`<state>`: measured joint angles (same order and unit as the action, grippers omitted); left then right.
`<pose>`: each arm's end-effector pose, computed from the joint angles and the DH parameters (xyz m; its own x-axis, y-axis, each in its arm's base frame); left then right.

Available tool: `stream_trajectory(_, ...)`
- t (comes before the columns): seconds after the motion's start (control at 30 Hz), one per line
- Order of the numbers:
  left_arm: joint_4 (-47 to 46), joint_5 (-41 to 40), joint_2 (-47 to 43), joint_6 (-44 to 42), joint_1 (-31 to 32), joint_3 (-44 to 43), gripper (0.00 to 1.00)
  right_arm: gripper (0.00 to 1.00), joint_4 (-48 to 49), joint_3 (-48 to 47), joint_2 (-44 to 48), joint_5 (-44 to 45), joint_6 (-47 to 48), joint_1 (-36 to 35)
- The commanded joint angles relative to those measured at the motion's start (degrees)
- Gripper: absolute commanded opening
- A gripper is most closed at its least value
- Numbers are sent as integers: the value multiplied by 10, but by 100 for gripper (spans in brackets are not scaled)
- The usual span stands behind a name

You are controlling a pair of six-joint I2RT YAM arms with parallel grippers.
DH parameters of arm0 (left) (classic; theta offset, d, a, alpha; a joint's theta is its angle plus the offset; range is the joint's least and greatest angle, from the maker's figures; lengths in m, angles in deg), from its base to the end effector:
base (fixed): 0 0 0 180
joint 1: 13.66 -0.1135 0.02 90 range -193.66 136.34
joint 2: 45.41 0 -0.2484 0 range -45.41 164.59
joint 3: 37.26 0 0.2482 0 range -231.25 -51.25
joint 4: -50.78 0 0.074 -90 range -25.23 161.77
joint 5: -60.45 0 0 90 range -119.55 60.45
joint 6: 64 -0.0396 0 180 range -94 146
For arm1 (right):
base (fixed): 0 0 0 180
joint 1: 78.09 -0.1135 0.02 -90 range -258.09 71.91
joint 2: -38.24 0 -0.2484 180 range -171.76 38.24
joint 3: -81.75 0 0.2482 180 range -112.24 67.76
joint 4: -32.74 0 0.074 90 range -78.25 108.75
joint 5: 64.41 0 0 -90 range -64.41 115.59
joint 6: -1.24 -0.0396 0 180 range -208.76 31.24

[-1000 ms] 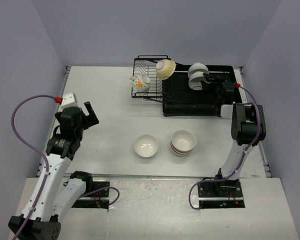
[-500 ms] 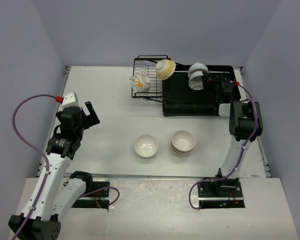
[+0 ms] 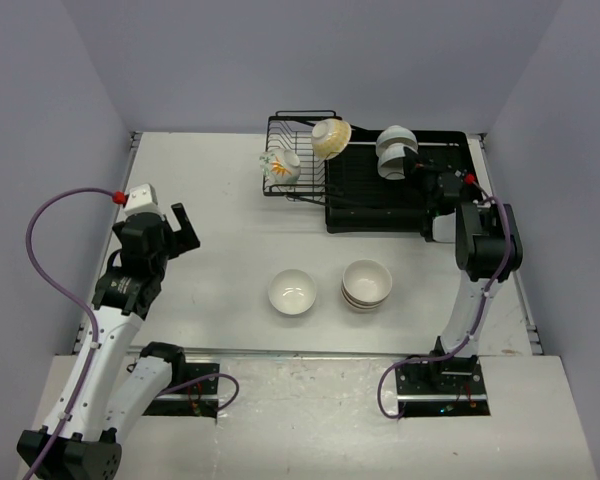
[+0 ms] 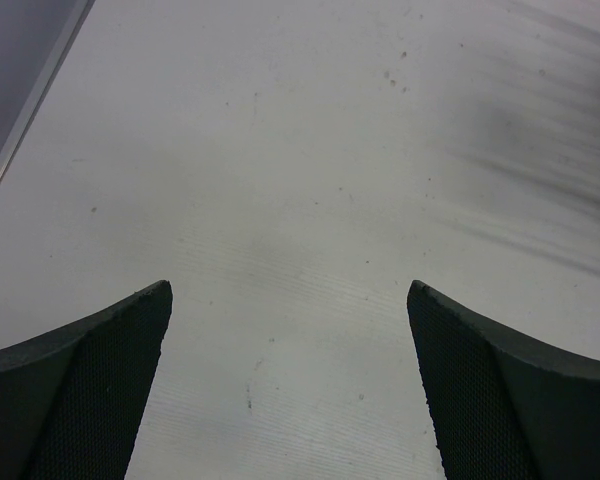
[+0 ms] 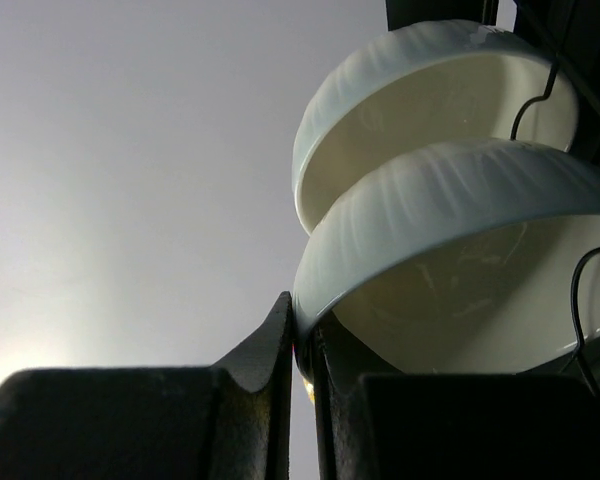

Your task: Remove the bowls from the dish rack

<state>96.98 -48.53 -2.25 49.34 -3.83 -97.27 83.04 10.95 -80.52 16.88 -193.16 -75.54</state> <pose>0.1731 -0.0169 0.3007 -0.3967 -0.3115 -0.8635 -0.2996 0.9331 -0.1990 0.4186 -0.0126 0.1515 -0.1140 0.9634 0.2425 -0.0129 -0.2455 0.9693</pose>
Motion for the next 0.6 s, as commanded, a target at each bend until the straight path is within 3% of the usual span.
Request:
stream_trajectory(0.0,-25,10,-3,-13,-3,1,100,0,86,18,10,30,-39,-4)
stream_trajectory(0.23,-26,12,-4,-14,-3,1,100,0,230,-4,-36,43,-65,-5)
stream_trajectory(0.57,-28,17,-4,-15,-3,2,100,0,305,-46,-71,40,-72,-6)
